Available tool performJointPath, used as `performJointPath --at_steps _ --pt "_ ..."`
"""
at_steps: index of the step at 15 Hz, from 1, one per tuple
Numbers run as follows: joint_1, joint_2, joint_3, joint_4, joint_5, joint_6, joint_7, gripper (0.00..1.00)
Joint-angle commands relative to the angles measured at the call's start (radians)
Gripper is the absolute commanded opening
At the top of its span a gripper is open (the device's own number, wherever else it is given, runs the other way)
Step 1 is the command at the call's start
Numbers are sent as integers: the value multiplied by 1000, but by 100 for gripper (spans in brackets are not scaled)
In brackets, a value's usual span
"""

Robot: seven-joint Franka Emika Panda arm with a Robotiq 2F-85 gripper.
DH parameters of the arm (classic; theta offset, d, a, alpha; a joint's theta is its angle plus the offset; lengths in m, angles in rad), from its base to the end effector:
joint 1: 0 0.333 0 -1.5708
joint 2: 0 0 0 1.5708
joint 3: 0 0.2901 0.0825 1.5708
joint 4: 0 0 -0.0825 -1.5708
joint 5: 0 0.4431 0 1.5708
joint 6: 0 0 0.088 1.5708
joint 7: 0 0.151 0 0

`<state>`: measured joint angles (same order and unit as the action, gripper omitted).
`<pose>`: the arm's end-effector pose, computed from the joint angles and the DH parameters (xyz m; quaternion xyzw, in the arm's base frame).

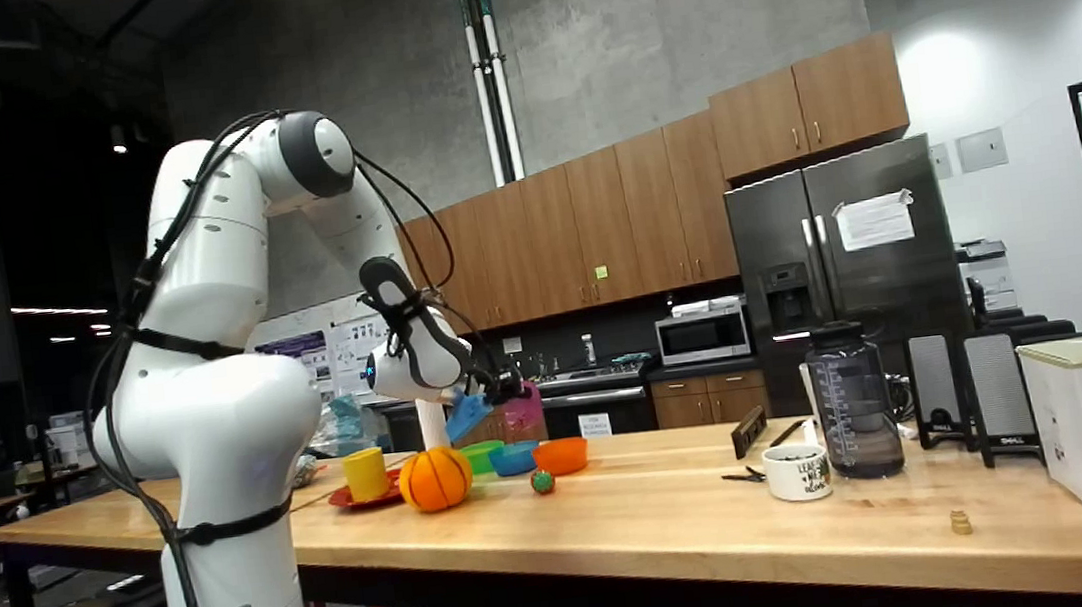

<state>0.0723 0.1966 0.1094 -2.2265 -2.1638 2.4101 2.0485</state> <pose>0.6138 0.0844 0.2064 0.8140 0.0098 0.5231 0.2523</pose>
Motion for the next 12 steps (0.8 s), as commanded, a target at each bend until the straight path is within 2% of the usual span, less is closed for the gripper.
performJointPath --at_steps 1,7,12 --pt "-20 -20 6 -7 9 54 -35 1" --pt "-52 -31 -5 32 87 227 -164 1" --pt "-75 -25 -16 88 222 331 -307 1"
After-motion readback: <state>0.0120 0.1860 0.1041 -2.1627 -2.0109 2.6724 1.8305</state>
